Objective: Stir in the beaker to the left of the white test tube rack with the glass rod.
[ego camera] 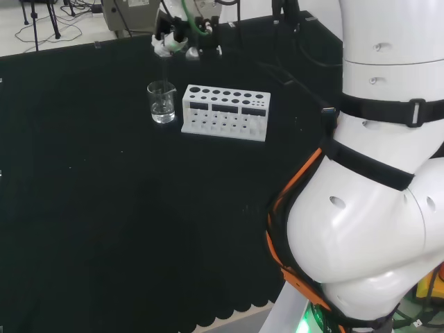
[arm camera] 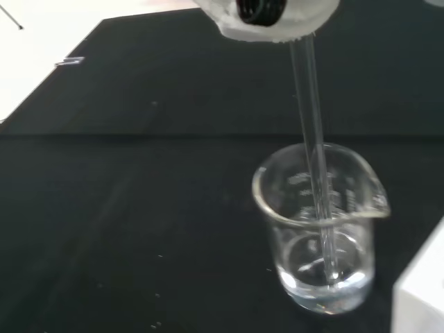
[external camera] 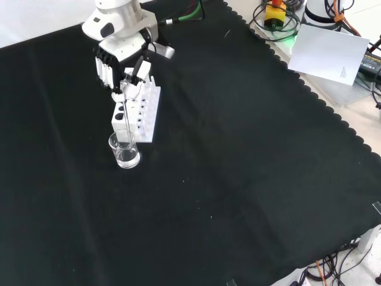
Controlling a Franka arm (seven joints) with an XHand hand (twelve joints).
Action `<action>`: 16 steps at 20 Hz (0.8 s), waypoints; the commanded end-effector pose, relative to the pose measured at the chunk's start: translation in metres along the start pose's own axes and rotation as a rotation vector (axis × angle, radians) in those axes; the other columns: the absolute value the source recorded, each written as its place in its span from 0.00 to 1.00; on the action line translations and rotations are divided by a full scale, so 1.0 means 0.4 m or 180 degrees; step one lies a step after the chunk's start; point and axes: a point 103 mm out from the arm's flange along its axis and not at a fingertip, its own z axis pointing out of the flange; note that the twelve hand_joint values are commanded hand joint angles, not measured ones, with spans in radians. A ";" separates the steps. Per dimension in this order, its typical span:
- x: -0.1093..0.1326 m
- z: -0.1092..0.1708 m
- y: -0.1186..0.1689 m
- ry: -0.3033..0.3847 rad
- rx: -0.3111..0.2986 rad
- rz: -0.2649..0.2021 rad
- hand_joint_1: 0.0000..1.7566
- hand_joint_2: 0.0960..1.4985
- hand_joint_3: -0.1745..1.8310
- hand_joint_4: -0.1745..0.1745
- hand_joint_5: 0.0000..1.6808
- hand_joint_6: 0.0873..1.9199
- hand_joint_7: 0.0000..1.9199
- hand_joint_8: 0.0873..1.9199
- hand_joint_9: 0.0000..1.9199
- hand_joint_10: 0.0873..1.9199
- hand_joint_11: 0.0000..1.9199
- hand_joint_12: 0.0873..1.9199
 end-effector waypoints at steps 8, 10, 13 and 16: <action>0.038 0.022 0.082 0.0016 0.0046 -0.0063 0.74 0.67 0.09 0.00 0.76 0.02 0.59 0.53 0.91 0.28 0.66 0.37; 0.038 0.019 0.082 -0.0006 0.0044 0.0006 0.74 0.67 0.09 0.00 0.76 0.02 0.59 0.53 0.91 0.28 0.66 0.37; -0.048 0.012 0.055 -0.0019 0.0053 0.0083 0.74 0.67 0.09 0.00 0.76 0.02 0.59 0.53 0.91 0.28 0.66 0.37; -0.080 -0.032 0.021 0.1032 0.0212 0.0484 0.74 0.67 0.09 0.00 0.76 0.02 0.59 0.53 0.91 0.28 0.66 0.37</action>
